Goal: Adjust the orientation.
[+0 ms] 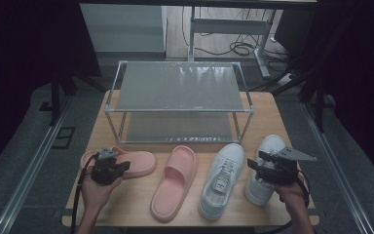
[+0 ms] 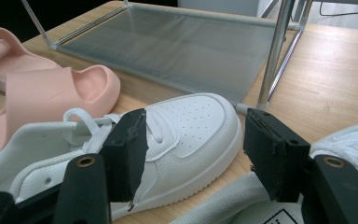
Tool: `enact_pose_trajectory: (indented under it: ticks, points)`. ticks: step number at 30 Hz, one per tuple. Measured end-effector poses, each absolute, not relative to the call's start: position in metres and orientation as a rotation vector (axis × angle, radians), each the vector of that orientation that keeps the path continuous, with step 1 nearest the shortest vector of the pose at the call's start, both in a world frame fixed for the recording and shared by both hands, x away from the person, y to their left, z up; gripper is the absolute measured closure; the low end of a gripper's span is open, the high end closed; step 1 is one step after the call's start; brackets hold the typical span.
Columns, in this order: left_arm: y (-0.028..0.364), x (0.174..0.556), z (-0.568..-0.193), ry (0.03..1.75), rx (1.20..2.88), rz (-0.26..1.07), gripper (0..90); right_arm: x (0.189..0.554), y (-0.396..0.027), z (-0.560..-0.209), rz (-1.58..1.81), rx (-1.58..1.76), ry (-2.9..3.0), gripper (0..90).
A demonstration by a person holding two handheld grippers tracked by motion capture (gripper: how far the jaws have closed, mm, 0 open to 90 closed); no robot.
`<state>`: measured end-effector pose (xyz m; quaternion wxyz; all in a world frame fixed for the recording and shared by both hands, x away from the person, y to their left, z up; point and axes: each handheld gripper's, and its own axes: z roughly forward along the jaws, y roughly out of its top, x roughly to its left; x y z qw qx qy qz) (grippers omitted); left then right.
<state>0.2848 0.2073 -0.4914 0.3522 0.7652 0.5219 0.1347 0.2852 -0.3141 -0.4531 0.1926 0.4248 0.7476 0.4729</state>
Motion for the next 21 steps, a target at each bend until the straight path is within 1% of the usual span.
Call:
enact_pose_trajectory:
  ticks: [3,21]
  points:
    - [0.201,0.287,-0.498,1.359,2.004,0.384,89.8,0.284,-0.314,-0.453,1.326,1.189,2.101,40.1]
    - [0.217,0.279,-0.508,1.404,1.943,0.35,89.9,0.285,-0.312,-0.456,1.316,1.202,2.11,39.2]
